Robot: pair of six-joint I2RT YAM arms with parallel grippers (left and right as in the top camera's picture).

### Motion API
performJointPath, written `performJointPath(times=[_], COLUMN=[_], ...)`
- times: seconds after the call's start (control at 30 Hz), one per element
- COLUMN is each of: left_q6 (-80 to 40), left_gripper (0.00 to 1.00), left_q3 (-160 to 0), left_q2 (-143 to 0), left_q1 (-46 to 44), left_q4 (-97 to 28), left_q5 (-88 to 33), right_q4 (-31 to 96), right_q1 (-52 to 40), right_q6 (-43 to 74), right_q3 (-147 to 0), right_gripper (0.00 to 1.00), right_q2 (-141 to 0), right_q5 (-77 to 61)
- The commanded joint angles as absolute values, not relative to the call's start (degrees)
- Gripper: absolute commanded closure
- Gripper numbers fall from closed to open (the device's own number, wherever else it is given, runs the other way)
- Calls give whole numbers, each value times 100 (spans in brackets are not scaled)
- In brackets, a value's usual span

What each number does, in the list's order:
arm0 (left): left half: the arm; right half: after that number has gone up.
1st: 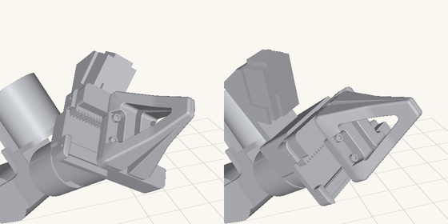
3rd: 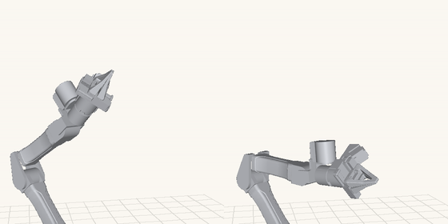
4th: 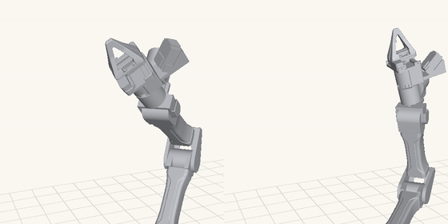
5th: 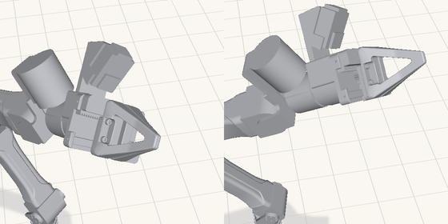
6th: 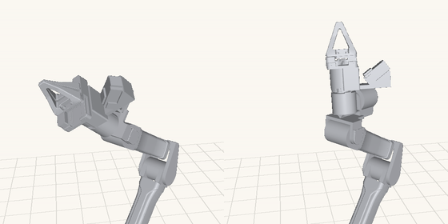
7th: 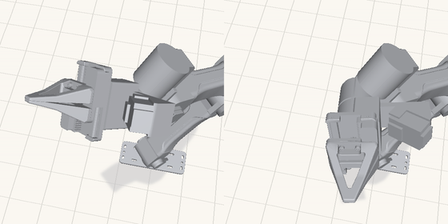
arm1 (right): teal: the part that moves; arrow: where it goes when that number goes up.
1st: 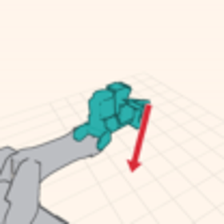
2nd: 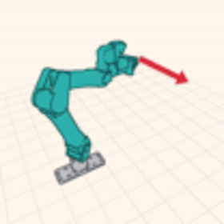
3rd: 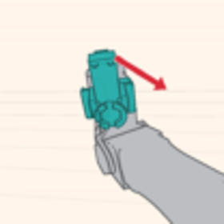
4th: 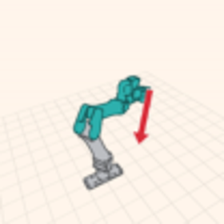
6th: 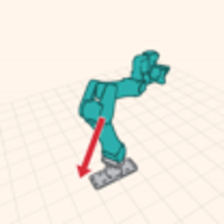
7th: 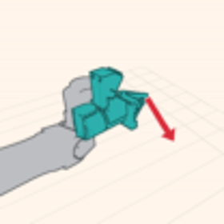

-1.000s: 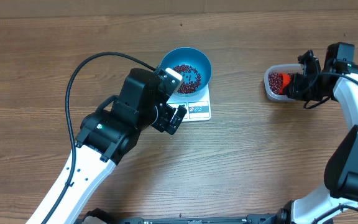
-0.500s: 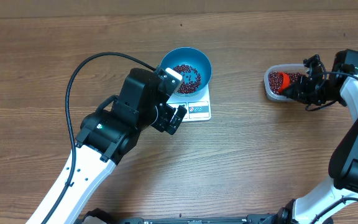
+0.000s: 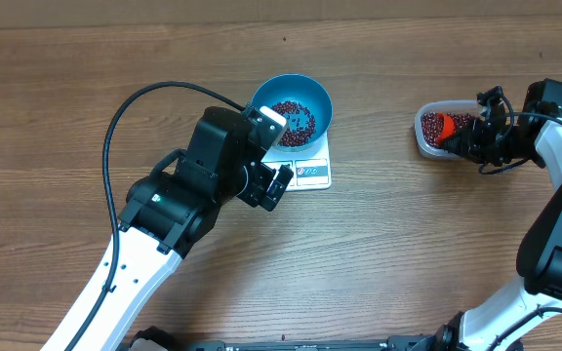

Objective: Scoop item into bowl and weigh 150g on scale
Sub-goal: 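Dip the red scoop into the beans with the right gripper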

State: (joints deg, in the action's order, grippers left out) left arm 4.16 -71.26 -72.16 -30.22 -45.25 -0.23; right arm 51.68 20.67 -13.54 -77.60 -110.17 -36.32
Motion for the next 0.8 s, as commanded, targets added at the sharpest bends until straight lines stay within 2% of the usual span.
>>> performJointPath(times=[0.0,0.77], left_q6=[320,320], left_gripper=[0,0], left_q3=[-7098,-7098], left_q2=[-7238,-7238], left_q1=[-3002,-3002], left_q4=[-4523,-4523], left_q5=[-67,-67], right_q4=[5140,5870], right_q1=[2126,3221], right_q6=[-1356,-1765], right_q3=[-7714,-7712], right_gripper=[96,96], right_q2=[-11137,-11212], right_q5=[-3986,-5714])
